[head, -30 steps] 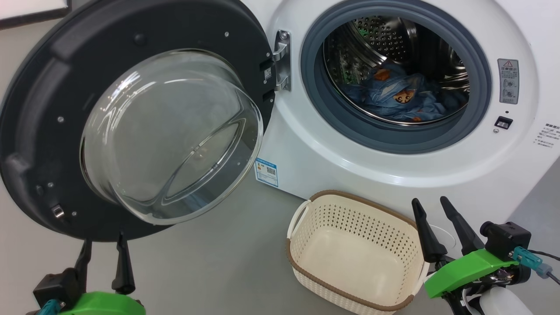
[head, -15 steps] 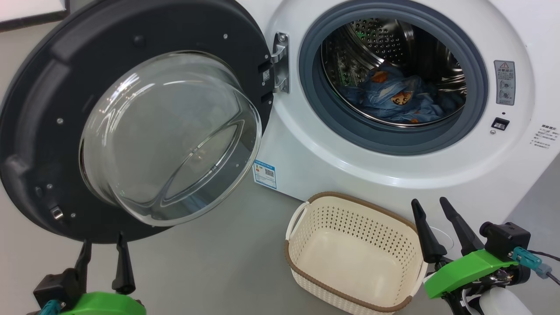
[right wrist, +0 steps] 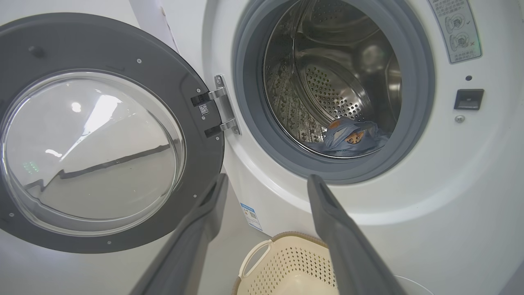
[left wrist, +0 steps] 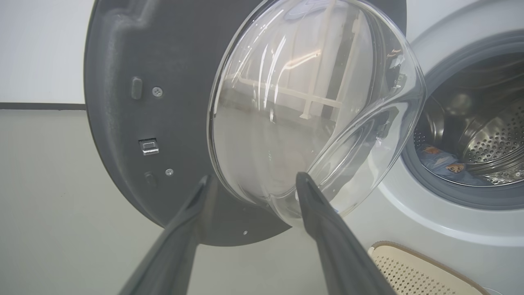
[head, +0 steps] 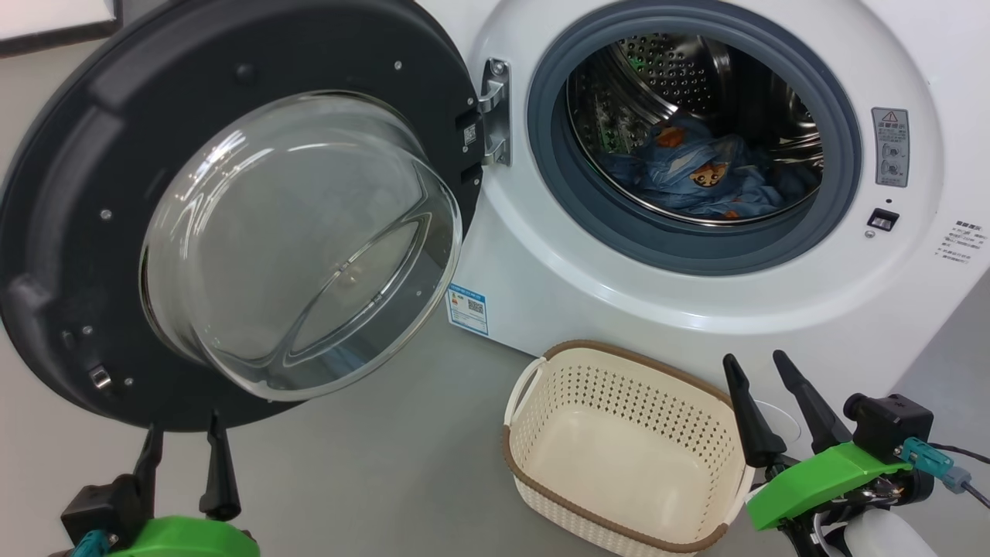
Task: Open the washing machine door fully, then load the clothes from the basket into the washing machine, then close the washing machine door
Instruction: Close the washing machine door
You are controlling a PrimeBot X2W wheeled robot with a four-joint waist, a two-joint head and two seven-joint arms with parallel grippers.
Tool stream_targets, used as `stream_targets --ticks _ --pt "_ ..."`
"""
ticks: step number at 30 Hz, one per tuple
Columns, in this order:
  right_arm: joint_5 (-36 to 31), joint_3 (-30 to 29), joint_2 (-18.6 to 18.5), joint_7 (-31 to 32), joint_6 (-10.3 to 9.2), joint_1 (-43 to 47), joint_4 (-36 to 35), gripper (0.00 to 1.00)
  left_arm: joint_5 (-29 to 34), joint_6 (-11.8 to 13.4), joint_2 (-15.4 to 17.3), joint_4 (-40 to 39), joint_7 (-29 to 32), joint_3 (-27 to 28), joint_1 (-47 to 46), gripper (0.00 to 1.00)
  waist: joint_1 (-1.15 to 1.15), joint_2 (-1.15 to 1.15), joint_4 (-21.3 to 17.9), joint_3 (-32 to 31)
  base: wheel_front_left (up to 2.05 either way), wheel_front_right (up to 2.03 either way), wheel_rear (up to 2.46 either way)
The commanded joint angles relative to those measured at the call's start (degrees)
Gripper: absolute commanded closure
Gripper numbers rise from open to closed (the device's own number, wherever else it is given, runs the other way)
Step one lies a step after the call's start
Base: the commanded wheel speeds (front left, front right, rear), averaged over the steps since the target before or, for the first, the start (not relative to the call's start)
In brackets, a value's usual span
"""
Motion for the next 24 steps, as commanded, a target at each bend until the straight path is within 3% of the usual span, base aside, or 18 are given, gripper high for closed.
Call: stream_targets --ticks 1,8,9,10,12,13,19,24 --pt "0.7 1.2 -0.7 -0.5 0.42 -2.3 -1.1 0.0 0.8 -0.3 0.9 -1.6 -0.4 1.9 -0.9 0.0 0.0 0.0 0.0 0.0 0.0 0.0 0.0" --pt "0.8 1.0 -0.7 -0.5 0.42 -2.0 -1.1 0.0 1.2 -0.3 0.9 -1.9 -0.4 2.0 -0.9 0.02 0.0 0.0 -0.2 -0.2 0.0 0.0 0.0" --pt "0.8 0.9 -0.7 -0.5 0.42 -1.9 -1.1 0.0 1.2 -0.3 0.9 -1.9 -0.4 2.0 -0.9 0.11 0.0 0.0 -0.2 -0.3 0.0 0.0 0.0" --pt "0.8 0.9 -0.7 -0.5 0.42 -1.8 -1.1 0.0 1.2 -0.3 0.9 -2.0 -0.4 2.0 -0.9 0.3 0.0 0.0 -0.2 -0.3 0.0 0.0 0.0" --pt "0.8 0.8 -0.7 -0.5 0.42 -1.7 -1.2 0.0 1.2 -0.3 0.8 -2.3 -0.4 1.9 -1.0 0.83 0.0 0.0 -0.3 -0.4 0.0 0.0 0.0" --pt "0.8 0.8 -0.8 -0.5 0.42 -1.7 -1.2 0.0 1.1 -0.3 0.9 -2.5 -0.4 1.8 -1.0 1.0 0.0 0.0 -0.3 -0.4 0.0 0.0 0.0" --pt "0.8 0.4 -0.9 -0.5 0.42 -1.5 -1.3 0.0 1.2 -0.3 1.9 -5.3 -0.4 1.7 -1.7 1.0 0.0 0.0 -0.3 -0.6 0.0 0.0 0.0" --pt "0.6 0.2 -1.1 -0.5 0.42 -1.0 -1.5 0.0 -2.3 -0.3 3.4 -15.2 -0.4 1.6 -3.9 1.0 0.0 0.0 -0.1 -0.4 0.0 0.0 0.0"
